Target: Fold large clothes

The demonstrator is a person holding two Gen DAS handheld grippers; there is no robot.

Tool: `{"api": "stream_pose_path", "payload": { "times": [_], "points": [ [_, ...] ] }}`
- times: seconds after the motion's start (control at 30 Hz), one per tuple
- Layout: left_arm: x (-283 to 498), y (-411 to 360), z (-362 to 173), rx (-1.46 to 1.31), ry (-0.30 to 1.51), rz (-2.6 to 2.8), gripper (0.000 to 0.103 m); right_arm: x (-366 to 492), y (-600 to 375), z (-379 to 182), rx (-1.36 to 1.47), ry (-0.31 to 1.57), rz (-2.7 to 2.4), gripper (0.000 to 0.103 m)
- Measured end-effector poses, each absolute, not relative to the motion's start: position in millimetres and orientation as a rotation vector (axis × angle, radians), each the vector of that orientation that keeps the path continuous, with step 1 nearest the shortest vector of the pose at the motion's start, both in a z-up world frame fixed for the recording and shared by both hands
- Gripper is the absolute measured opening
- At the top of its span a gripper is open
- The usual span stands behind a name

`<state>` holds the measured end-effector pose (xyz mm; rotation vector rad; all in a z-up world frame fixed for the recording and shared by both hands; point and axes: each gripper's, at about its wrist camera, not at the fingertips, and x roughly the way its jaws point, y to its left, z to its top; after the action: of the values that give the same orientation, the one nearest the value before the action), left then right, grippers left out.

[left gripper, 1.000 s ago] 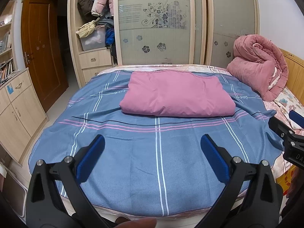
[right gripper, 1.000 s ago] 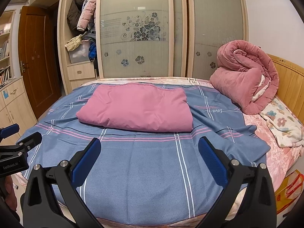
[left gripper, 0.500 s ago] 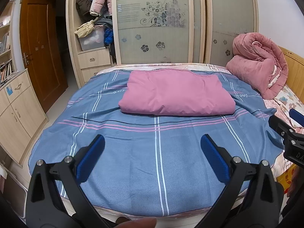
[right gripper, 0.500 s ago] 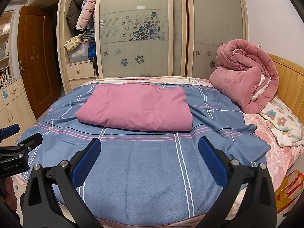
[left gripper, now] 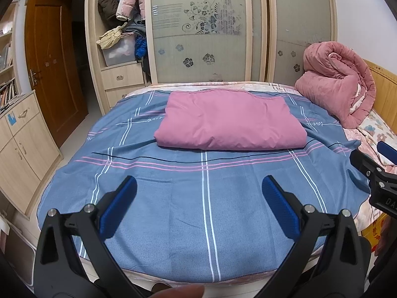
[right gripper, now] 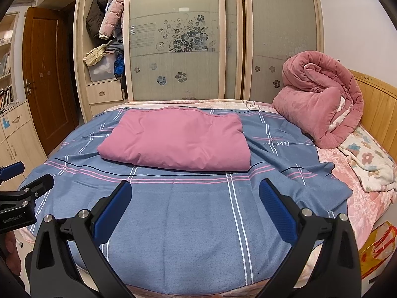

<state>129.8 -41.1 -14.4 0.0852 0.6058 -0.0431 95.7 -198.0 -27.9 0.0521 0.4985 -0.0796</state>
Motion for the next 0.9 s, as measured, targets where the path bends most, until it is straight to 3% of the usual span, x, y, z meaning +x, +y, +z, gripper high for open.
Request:
{"api": "stream_pose_path", "payload": {
  "times": [0.9],
  "points": [
    [133.2, -45.1, -22.5, 0.091, 0.625, -0.049, 0.101, 95.8, -200.7, -31.5, 0.055, 0.505, -0.085, 0.102]
  ]
}}
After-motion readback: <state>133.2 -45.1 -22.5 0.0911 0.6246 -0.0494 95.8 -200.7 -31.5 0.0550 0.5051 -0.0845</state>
